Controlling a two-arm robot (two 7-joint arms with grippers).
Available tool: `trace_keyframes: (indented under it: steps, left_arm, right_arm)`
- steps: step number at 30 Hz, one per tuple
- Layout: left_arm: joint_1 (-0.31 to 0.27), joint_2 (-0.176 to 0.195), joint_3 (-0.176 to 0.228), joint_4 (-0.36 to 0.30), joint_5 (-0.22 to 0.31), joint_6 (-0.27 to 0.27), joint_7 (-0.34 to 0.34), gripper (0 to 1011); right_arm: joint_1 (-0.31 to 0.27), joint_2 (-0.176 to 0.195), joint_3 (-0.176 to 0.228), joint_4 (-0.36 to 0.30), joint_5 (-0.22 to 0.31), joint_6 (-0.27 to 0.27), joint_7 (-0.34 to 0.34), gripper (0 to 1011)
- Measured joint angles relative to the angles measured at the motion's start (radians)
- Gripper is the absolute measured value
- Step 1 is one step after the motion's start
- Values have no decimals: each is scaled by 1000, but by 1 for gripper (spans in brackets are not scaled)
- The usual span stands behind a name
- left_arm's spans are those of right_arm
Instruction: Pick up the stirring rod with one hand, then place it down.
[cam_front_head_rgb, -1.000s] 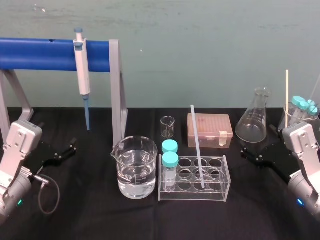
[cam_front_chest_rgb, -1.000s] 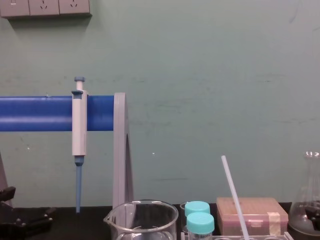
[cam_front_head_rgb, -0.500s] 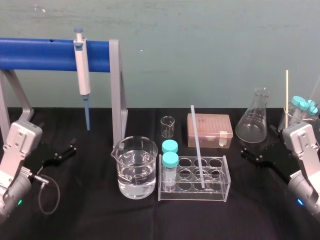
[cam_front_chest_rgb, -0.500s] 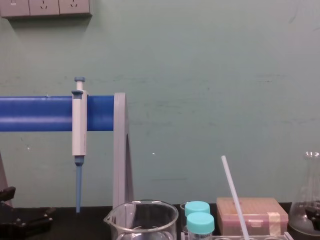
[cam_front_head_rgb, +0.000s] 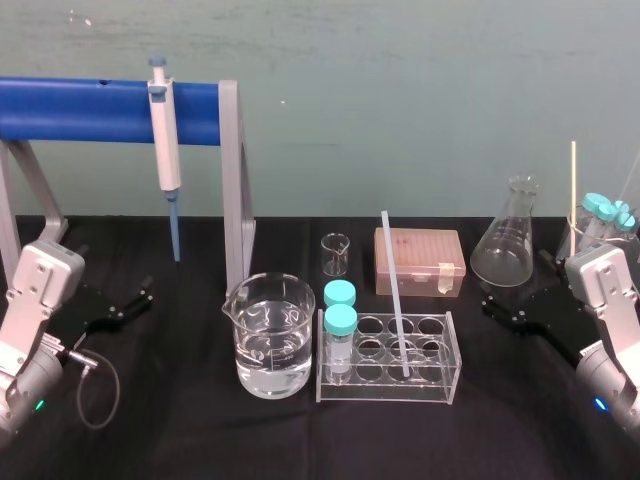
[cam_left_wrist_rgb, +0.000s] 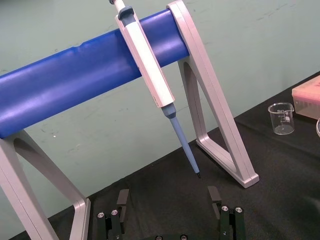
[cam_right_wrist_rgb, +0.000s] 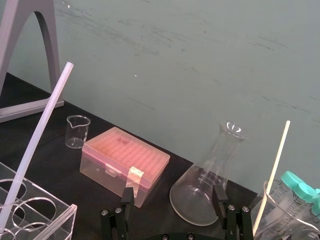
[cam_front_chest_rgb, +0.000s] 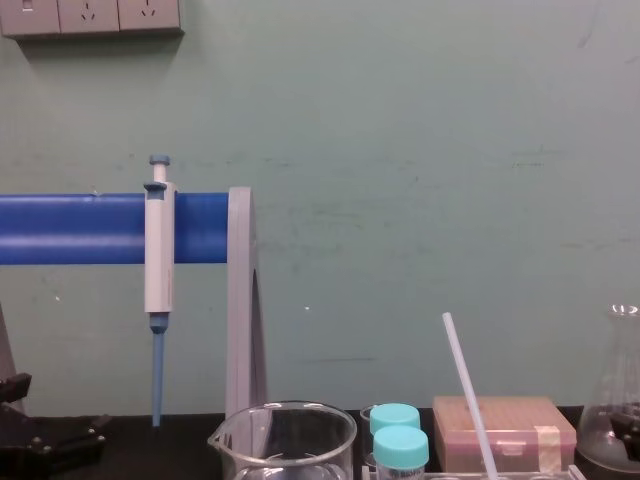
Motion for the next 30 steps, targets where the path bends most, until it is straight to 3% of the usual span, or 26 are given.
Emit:
trace_keyframes:
  steps: [30]
  left_arm:
    - [0, 0, 0, 0, 0, 0, 0, 1000]
  right_arm:
    - [0, 0, 0, 0, 0, 0, 0, 1003]
